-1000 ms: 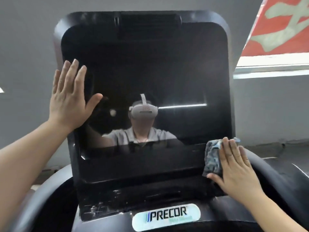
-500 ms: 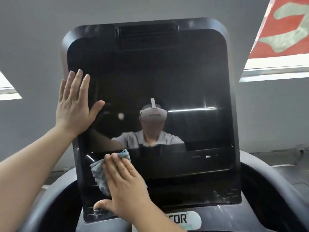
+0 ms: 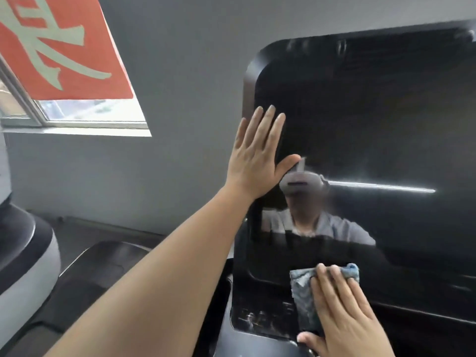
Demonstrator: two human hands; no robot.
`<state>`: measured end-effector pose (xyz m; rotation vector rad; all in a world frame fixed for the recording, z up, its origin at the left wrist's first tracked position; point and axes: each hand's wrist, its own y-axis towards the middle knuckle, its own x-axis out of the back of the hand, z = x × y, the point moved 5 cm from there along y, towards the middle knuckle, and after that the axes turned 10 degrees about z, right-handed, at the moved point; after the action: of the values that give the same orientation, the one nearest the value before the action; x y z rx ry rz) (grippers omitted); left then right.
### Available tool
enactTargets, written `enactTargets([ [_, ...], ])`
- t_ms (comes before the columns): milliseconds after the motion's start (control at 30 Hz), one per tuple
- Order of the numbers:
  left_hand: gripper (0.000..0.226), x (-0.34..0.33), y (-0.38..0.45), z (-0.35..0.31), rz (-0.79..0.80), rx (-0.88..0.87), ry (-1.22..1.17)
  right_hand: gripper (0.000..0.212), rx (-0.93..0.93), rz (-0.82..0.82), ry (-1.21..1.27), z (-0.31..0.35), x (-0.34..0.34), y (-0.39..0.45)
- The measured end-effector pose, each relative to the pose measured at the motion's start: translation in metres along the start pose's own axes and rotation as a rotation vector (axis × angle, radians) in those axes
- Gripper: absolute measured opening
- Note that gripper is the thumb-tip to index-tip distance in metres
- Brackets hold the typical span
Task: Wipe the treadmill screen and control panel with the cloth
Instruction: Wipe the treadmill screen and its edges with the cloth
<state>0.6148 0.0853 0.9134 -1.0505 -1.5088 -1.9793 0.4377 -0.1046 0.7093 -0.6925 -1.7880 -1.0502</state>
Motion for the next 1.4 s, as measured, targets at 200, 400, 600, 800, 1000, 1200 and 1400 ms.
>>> enactTargets([
  [200,0.081,-0.003,0.001,0.003,-0.004,-0.016,0.002,0.11,0.063,-0.039,-0.006,0.086,-0.002,0.065],
  [400,0.081,-0.006,-0.002,0.002,0.015,-0.014,0.015,0.095,-0.075,-0.085,-0.018,0.128,-0.008,0.095],
  [600,0.082,-0.007,0.0,0.004,0.082,-0.003,0.018,0.077,-0.143,-0.119,-0.025,0.128,-0.01,0.103],
  [800,0.083,0.013,-0.019,0.016,0.141,-0.112,0.039,0.081,-0.203,-0.121,0.062,0.112,0.01,0.149],
  [1000,0.077,0.055,-0.061,0.059,0.015,-0.031,-0.018,0.069,-0.198,-0.115,0.123,0.084,0.053,0.212],
  [1200,0.08,0.069,-0.093,0.068,-0.065,-0.003,-0.034,0.071,-0.236,-0.14,0.103,0.042,0.105,0.289],
  [1400,0.085,0.04,-0.128,0.044,-0.141,0.042,-0.126,0.071,-0.273,-0.06,0.022,-0.003,0.158,0.364],
])
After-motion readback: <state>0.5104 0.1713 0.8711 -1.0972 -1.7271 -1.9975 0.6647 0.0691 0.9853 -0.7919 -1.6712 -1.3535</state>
